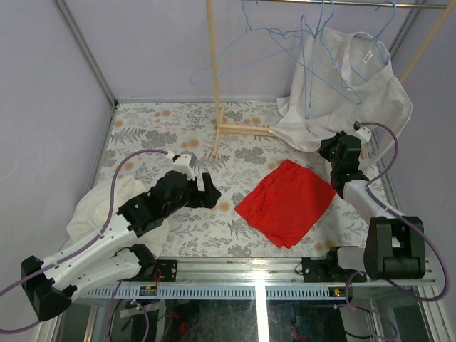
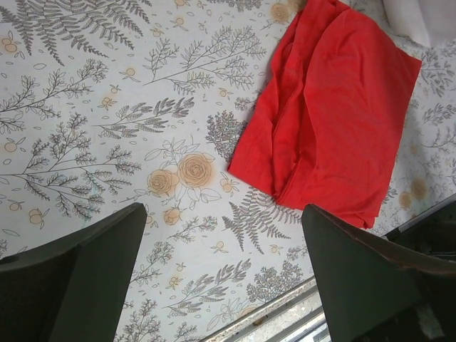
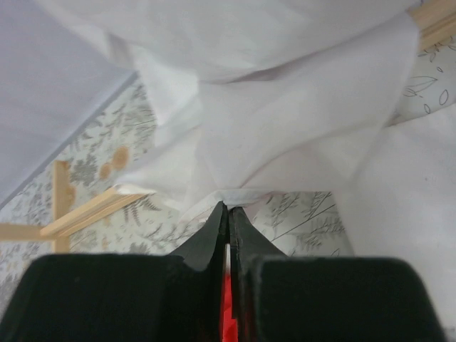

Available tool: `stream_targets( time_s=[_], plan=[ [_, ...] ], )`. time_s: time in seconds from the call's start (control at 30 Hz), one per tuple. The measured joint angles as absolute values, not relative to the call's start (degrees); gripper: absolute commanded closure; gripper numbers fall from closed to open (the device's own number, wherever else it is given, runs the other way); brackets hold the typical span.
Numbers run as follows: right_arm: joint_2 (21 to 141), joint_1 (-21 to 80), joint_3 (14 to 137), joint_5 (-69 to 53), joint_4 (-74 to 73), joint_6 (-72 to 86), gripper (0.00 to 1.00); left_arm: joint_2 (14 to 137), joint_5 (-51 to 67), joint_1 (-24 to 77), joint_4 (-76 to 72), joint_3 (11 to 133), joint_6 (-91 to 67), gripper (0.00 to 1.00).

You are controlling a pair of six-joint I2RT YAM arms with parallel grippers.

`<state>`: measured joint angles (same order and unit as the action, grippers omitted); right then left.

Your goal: Place the shirt on the hanger

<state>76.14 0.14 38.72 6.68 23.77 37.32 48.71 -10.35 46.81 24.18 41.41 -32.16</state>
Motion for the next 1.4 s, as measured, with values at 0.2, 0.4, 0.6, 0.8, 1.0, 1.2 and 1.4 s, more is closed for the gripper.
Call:
stream_targets(
  time_s=[0.2, 0.4, 0.6, 0.8, 1.0, 1.2, 1.4],
  plan=[
    [73.19, 2.55, 35.86, 10.92, 18.74, 35.70, 0.60, 50.37, -9.89, 46.81, 24.03, 41.32, -32.16, 0.10],
    [79.18, 2.52, 37.34, 10.90, 9.80, 32.99, 0.23, 50.78, -9.45, 46.81, 24.03, 41.32, -32.16, 0.10],
    [66.87, 2.52, 37.39, 16.45, 0.38, 32.56, 0.18, 50.78, -9.45, 46.81, 24.01, 41.32, -32.16, 0.10],
    [58.67, 2.50, 36.32, 21.34, -6.85, 32.49, 0.24, 52.07, -9.39, 46.81, 23.86, 41.32, -32.14, 0.10],
    [54.48, 2.48, 28.62, 7.86, 1.17, 26.79, 0.80, 53.04, -8.93, 46.81, 22.94, 41.32, -32.14, 0.10],
    [66.72, 2.46, 31.31, 3.64, 13.06, 26.11, 0.94, 53.30, -8.51, 46.81, 22.83, 41.32, -32.16, 0.10],
    [84.66, 1.06, 37.17, 1.34, 19.27, 26.24, 0.95, 51.18, -8.67, 46.81, 23.07, 41.30, -32.14, 0.10]
  ],
)
